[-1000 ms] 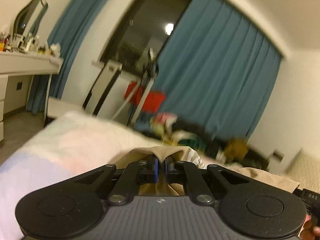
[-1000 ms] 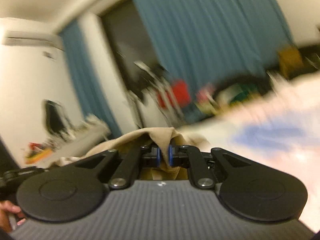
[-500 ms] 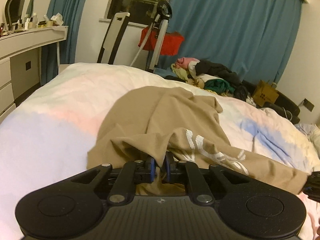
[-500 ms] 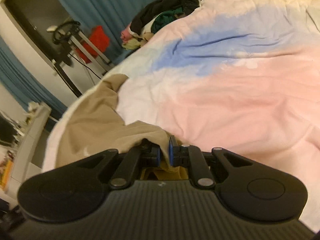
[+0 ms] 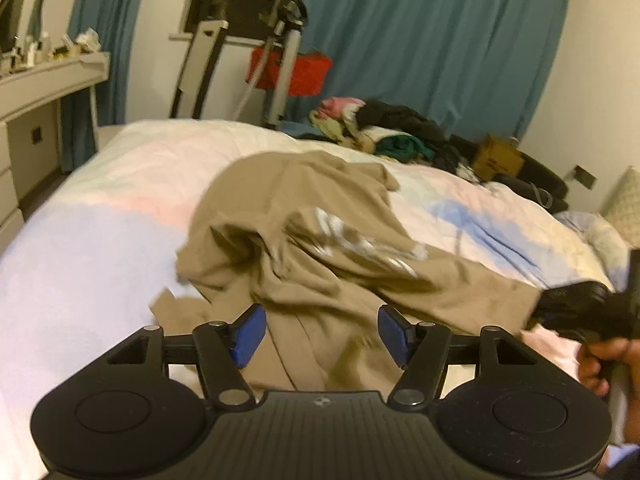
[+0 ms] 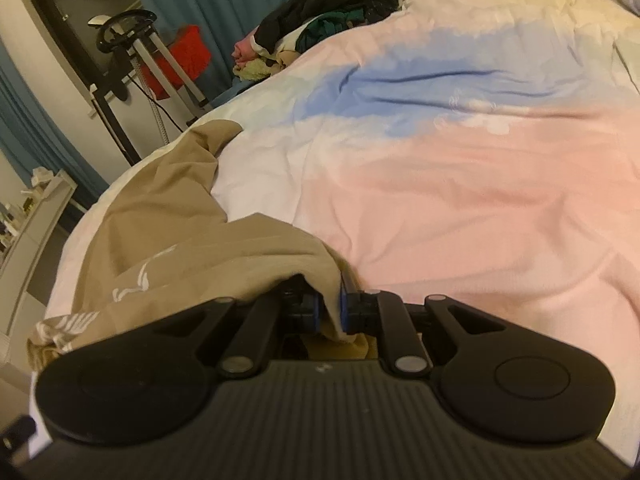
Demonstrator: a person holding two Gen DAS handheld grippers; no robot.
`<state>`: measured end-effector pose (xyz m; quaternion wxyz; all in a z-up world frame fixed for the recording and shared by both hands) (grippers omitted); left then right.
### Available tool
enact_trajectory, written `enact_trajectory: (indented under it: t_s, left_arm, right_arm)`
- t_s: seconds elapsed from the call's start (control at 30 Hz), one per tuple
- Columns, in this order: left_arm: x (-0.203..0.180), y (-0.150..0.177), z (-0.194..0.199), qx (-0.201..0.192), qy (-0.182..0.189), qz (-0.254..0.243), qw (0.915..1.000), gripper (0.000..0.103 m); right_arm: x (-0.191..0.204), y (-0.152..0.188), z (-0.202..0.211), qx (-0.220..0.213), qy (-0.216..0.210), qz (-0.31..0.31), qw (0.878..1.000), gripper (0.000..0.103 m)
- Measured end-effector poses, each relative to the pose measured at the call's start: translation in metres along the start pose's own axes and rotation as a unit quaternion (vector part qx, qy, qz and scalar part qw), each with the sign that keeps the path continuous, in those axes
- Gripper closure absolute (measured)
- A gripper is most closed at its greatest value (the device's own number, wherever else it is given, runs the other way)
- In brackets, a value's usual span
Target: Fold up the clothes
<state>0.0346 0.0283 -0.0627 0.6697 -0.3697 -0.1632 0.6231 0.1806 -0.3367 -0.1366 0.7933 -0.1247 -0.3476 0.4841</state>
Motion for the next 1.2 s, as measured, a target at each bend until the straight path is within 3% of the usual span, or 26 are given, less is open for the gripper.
enact_trajectory:
  t_s: [0.13,0.2,0.27,0.33,0.37,0.47,0.53,0.6,0.67,0.83,0.9,1.0,1.13,1.2]
  left_arm:
    - [-0.013,0.009,-0.018,0.034,0.036,0.024,0.9985,0.034]
    - [-0.013,0.012,-0.036,0.056,0.053,0.058,0.9953,0.034]
    - [-0.01,0.015,-0.054,0.074,0.06,0.095,0.9908,0.034]
    - [-0.001,0.017,-0.068,0.086,0.059,0.134,0.9854,0.037]
    - [0.006,0.016,-0.073,0.089,0.063,0.155,0.9818,0.039]
    - [0.03,0.014,-0.078,0.096,0.092,0.224,0.9655,0.065]
    - [0.047,0.013,-0.074,0.09,0.103,0.264,0.9549,0.093]
    - [0.059,0.01,-0.066,0.078,0.107,0.288,0.9485,0.1]
    - [0.067,0.004,-0.054,0.058,0.111,0.298,0.9463,0.1]
    - [0.087,-0.021,-0.006,0.024,0.129,0.291,0.9477,0.101]
    - [0.102,-0.035,0.015,0.019,0.108,0.281,0.9534,0.101]
    - [0.13,-0.054,0.036,0.031,0.033,0.257,0.9654,0.101]
    - [0.166,-0.076,0.039,0.049,-0.07,0.21,0.9739,0.101]
    - [0.172,-0.082,0.034,0.057,-0.096,0.179,0.9775,0.1]
  right_arm:
    - [0.001,0.0,0.003,-0.001,-0.001,-0.007,1.0,0.084]
    - [0.0,-0.001,0.005,-0.003,-0.002,-0.013,1.0,0.071]
    - [-0.002,0.0,0.007,-0.007,-0.004,-0.024,1.0,0.045]
    - [-0.005,0.0,0.009,-0.009,-0.006,-0.032,0.999,0.038]
    - [-0.007,0.0,0.01,-0.007,-0.005,-0.034,0.999,0.038]
    - [-0.014,0.001,0.015,-0.006,-0.003,-0.048,0.999,0.038]
    - [-0.02,0.0,0.02,-0.011,-0.004,-0.066,0.998,0.038]
    - [-0.027,-0.003,0.024,-0.015,-0.011,-0.088,0.996,0.038]
    - [-0.033,-0.006,0.025,-0.017,-0.019,-0.109,0.994,0.038]
    - [-0.033,-0.005,0.022,-0.011,-0.023,-0.113,0.993,0.038]
    - [-0.032,-0.006,0.02,-0.01,-0.024,-0.112,0.993,0.038]
    - [-0.03,-0.008,0.018,-0.009,-0.029,-0.114,0.993,0.038]
    - [-0.023,-0.01,0.011,0.001,-0.041,-0.11,0.993,0.038]
    - [-0.017,-0.01,0.008,0.008,-0.047,-0.1,0.994,0.038]
Point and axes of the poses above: each gripper's, at about its wrist camera, not at the fingertips, and z roughly against the way its jaws point, x to its left, y to its underside, the point moved 5 cm from there along -z, roughly the way its jaws point, and after that the axes turned 7 degrees about x, right-handed, at the moved point
